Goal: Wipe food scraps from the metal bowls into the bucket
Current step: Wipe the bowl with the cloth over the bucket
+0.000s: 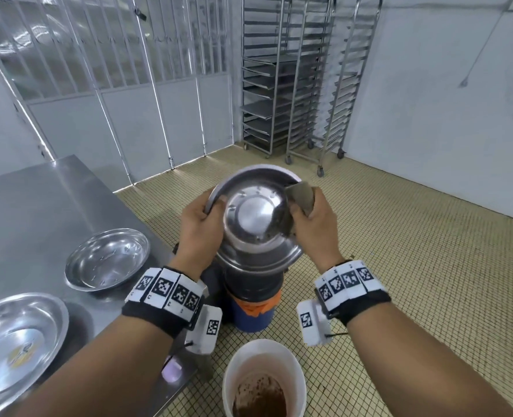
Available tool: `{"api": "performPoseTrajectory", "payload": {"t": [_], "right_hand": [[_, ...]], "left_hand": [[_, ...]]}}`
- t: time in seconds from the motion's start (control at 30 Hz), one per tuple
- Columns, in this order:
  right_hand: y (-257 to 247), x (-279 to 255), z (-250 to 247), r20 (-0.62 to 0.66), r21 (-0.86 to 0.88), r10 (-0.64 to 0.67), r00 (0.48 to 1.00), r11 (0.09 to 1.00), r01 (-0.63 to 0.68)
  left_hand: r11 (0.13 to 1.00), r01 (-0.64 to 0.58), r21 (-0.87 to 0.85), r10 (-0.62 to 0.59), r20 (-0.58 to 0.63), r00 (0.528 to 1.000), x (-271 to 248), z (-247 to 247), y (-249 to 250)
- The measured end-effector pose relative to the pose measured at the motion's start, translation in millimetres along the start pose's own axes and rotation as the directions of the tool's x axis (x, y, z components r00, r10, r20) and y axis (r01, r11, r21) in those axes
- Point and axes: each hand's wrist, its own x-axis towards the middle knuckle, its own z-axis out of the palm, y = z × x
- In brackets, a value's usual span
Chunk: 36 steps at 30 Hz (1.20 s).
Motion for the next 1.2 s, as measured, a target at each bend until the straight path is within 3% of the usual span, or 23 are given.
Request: {"api": "performPoseTrajectory", "payload": {"t": [0.1,0.2,0.3,0.43,0.5,0.57,0.67,0.77,0.87,1.03,1.13,1.2], "right_hand": [[10.0,-6.1,3.8,0.039,0.016,0.106,0.994,0.994,-0.107],[6.3,12.0,-8.1,0.088,-0.057,0.048,0.995,0.997,-0.043],[-1.7,17.0,-10.5,0.013,-0.046,-0.026,1.0,0.999,0.027],[3.4,-8.8,8.8,-0.046,0.108,0.115,0.992,0.988,-0.109],[7.3,-10.0,10.8,-0.029,0.119,0.149,0.988,0.982,-0.144],[7.0,4.3,3.6,-0.01,0.04,0.114,0.993,0.993,-0.114],[0.3,21.4,-8.0,0.02,-0.055,0.013,1.0,0.998,-0.012],[2.7,7.4,4.9,-0.044,0.059,0.074,0.996,0.996,-0.071],[7.2,-7.4,19.1,0.027,0.134,0.176,0.984,0.975,-0.178],[-7.3,25.3,-6.1,0.079,-0.016,0.073,0.994,0.997,-0.072],[-6.2,19.2,0.0,-0.025,0.019,0.066,0.998,0.998,-0.066],[-3.2,1.0,14.4,-0.056,0.14,0.162,0.985,0.978,-0.153]], "left_hand": [[0.999,-0.037,0.034,0.037,0.007,0.999,-1.4,-0.3,-4.8],[0.989,-0.117,0.093,0.113,0.05,0.992,-5.5,-1.0,-8.3],[0.993,-0.099,0.059,0.097,0.035,0.995,-4.2,2.9,1.8],[0.996,-0.05,-0.08,0.043,-0.095,0.995,-1.3,4.0,10.9],[0.998,-0.053,-0.023,0.051,-0.086,0.995,-5.1,3.7,8.0],[0.995,-0.069,0.069,0.071,-0.022,0.997,-9.2,1.4,5.3],[0.994,-0.072,0.077,0.069,0.035,0.997,-9.1,1.3,5.4],[0.999,-0.035,-0.006,0.035,-0.059,0.998,-3.9,3.0,6.6],[0.995,-0.042,-0.086,0.028,-0.156,0.987,-3.9,0.9,1.5],[0.997,-0.07,0.046,0.072,-0.045,0.996,-14.4,0.4,-11.0],[0.998,-0.031,-0.046,0.028,-0.078,0.997,-12.3,5.2,-4.6],[0.983,-0.029,-0.18,0.001,-0.154,0.988,-10.5,8.5,-0.6]]}}
